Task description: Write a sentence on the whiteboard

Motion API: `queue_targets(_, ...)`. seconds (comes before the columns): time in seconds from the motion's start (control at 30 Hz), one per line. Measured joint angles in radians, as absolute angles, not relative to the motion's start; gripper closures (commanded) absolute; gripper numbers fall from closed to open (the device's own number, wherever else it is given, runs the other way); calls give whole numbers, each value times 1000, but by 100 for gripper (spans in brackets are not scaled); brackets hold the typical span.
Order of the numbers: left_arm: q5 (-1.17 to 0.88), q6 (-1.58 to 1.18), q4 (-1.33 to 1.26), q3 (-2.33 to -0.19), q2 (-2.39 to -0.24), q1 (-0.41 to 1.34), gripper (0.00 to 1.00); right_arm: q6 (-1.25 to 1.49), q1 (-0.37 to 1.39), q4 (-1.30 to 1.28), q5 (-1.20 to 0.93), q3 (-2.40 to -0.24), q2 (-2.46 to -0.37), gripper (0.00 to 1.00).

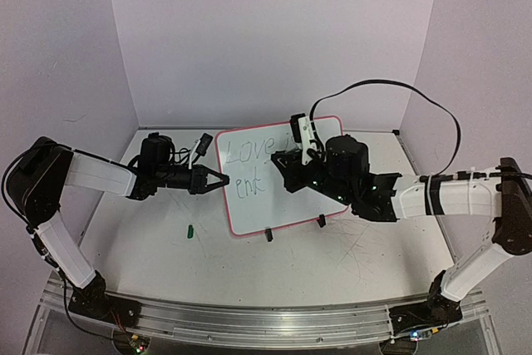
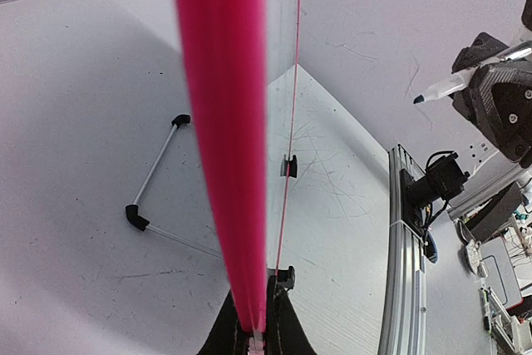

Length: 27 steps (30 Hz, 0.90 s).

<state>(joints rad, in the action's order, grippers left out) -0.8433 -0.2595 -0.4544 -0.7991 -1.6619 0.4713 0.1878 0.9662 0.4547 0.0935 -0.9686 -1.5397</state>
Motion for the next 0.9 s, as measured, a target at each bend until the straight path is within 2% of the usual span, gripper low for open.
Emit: queue_targets(0.9, -845, -260, -453, -805, -1666, 471, 100, 144, 972, 436, 118, -970, -1640, 100)
